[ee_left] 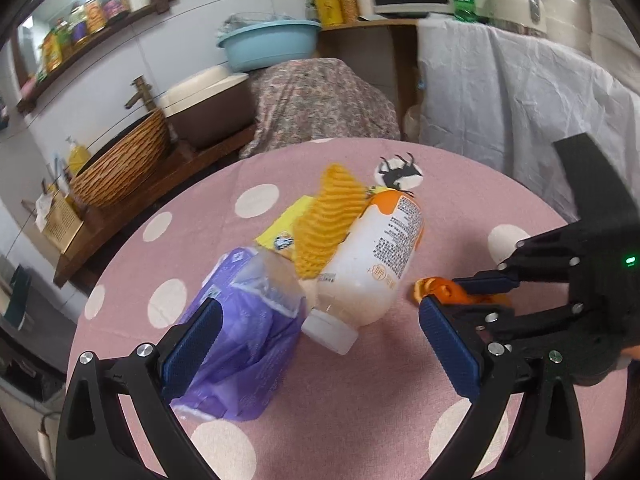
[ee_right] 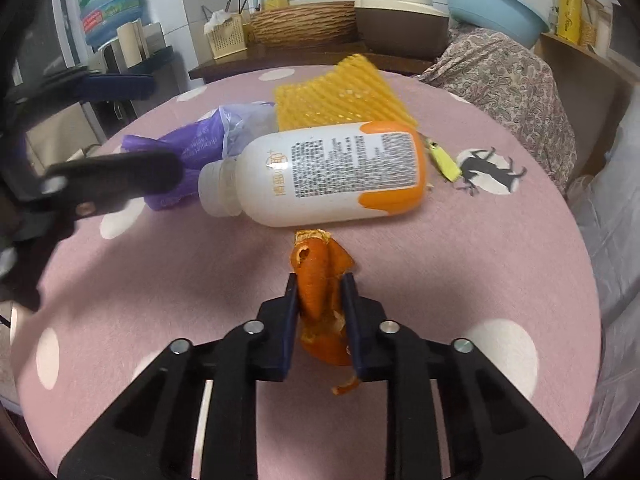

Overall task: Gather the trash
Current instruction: 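Grasp the white-orange juice bottle with the left tool while the right tool holds the peel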

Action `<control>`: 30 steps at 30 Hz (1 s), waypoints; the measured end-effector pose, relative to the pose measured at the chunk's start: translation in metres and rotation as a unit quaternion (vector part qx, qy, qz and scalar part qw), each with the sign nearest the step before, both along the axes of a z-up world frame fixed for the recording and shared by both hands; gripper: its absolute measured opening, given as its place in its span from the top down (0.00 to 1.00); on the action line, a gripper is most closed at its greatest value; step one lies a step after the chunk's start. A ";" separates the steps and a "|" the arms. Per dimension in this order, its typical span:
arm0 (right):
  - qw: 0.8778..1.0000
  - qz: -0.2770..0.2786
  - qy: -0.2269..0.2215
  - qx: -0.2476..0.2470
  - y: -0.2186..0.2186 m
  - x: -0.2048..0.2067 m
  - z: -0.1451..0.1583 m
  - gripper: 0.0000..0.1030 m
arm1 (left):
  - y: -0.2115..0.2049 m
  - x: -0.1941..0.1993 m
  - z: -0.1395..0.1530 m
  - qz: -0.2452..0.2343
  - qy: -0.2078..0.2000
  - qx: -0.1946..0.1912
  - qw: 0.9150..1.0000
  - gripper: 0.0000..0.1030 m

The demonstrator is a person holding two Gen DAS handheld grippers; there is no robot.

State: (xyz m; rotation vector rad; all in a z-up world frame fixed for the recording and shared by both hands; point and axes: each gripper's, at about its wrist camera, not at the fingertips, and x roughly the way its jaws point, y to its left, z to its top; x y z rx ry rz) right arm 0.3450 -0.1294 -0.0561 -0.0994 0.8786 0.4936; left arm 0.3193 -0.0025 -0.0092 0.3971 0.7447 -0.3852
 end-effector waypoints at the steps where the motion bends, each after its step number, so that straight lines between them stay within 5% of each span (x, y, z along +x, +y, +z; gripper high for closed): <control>1: 1.000 -0.002 -0.001 0.000 -0.005 -0.004 0.001 0.80 | -0.004 0.002 -0.001 -0.012 0.002 0.004 1.000 0.05; 9: 0.999 -0.016 -0.001 0.038 -0.050 -0.041 0.005 0.81 | -0.064 0.023 -0.025 -0.111 0.025 0.121 0.986 0.07; 19: 0.999 -0.026 -0.010 0.037 -0.066 -0.063 0.004 0.81 | -0.115 0.045 -0.063 -0.144 0.066 0.238 0.958 0.07; 21: 0.999 -0.031 -0.011 0.041 -0.071 -0.067 0.003 0.81 | -0.121 0.046 -0.068 -0.145 0.071 0.250 0.955 0.13; 25: 0.998 -0.035 -0.010 0.048 -0.079 -0.074 0.002 0.81 | -0.127 0.049 -0.069 -0.138 0.080 0.252 0.954 0.37; 30: 0.997 -0.044 -0.020 0.060 -0.093 -0.086 0.005 0.81 | -0.125 0.048 -0.060 -0.111 0.062 0.225 0.966 0.41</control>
